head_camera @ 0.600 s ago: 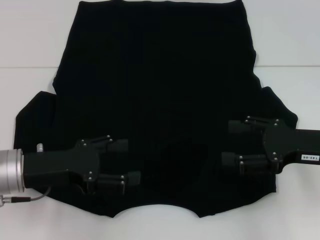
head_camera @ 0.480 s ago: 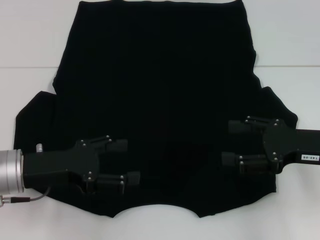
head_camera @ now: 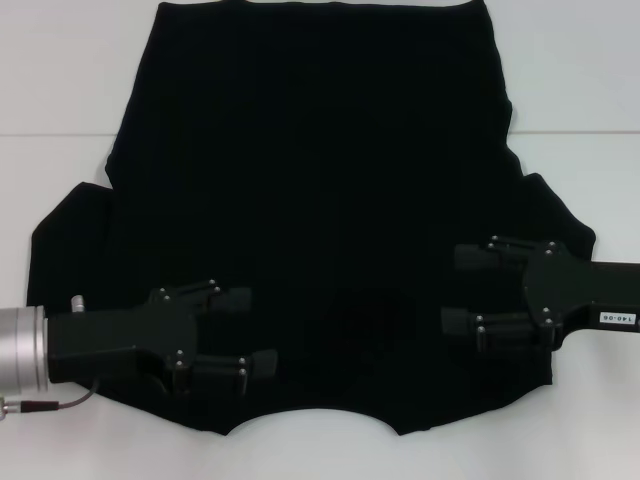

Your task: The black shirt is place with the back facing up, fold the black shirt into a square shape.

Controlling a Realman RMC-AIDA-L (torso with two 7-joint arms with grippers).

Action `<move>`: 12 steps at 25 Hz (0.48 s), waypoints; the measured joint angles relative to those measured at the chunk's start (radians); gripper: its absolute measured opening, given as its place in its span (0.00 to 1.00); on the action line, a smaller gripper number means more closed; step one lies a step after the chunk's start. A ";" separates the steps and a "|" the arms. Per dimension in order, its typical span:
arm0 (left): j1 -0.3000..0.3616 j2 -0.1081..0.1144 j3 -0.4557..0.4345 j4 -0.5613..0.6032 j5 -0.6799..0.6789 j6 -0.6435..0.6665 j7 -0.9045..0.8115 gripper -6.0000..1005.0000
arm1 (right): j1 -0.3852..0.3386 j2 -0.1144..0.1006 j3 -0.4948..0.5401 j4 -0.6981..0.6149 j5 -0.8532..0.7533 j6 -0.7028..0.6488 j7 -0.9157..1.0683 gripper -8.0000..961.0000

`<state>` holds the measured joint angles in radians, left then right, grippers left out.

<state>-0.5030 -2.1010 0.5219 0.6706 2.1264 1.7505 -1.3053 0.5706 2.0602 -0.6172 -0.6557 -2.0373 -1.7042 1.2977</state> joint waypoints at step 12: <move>0.002 0.015 -0.088 0.058 0.019 -0.129 -0.378 0.94 | 0.003 0.009 -0.001 0.004 0.005 0.002 0.008 0.96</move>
<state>-0.5013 -2.0863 0.4341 0.7286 2.1456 1.6211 -1.6837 0.5738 2.0691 -0.6181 -0.6513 -2.0324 -1.7026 1.3060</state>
